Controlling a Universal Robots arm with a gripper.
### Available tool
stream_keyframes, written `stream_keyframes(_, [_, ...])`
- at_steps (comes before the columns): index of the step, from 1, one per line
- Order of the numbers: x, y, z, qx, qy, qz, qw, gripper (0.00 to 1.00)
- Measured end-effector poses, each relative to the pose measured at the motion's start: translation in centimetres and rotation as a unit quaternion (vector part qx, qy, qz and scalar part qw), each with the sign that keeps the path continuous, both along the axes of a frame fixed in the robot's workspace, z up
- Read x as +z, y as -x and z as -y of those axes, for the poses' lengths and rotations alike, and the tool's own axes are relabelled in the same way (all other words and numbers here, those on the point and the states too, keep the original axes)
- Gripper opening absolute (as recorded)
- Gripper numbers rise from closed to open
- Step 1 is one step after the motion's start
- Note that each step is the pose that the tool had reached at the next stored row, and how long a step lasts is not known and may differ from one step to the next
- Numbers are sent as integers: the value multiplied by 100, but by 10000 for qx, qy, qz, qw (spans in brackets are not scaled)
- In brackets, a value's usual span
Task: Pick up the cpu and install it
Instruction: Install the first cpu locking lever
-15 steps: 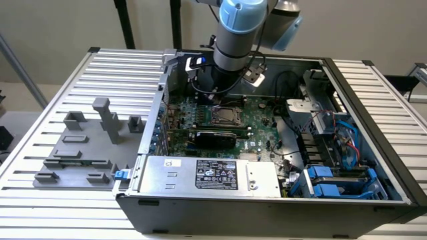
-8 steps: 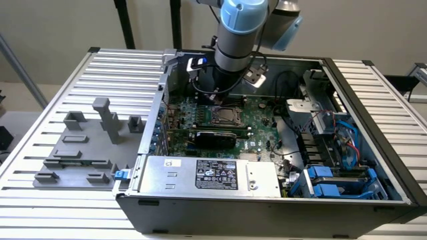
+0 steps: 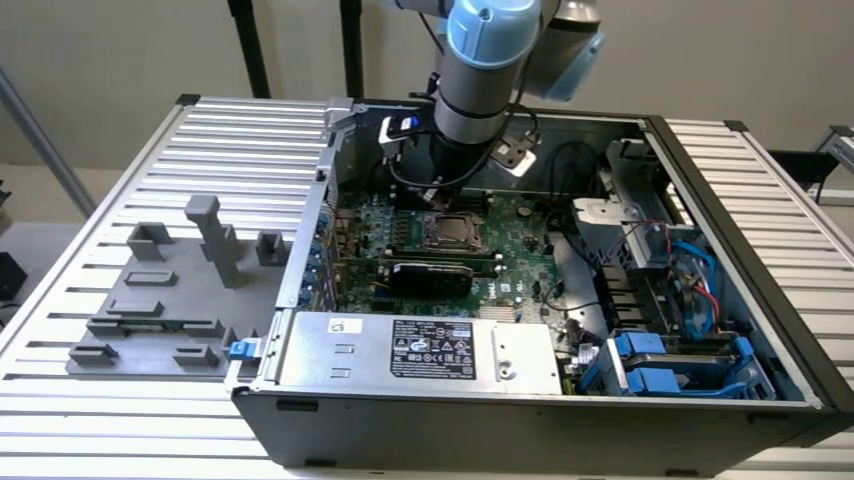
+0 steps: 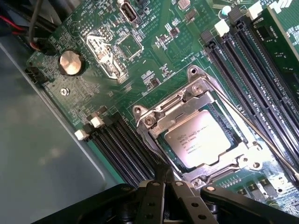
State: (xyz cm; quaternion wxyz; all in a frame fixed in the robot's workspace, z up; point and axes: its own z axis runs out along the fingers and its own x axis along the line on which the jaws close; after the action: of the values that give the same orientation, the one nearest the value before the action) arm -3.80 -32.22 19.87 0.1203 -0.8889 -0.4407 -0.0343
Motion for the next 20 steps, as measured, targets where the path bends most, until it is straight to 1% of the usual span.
stream_keyframes(2, [-3,-19,-2,-19,18,0,10000,11])
stream_keyframes(6, [-8,-59,-5,-52,41,-1,10000,11])
stream_keyframes(20, [-35,-196,-6,-83,44,-1,10000,11])
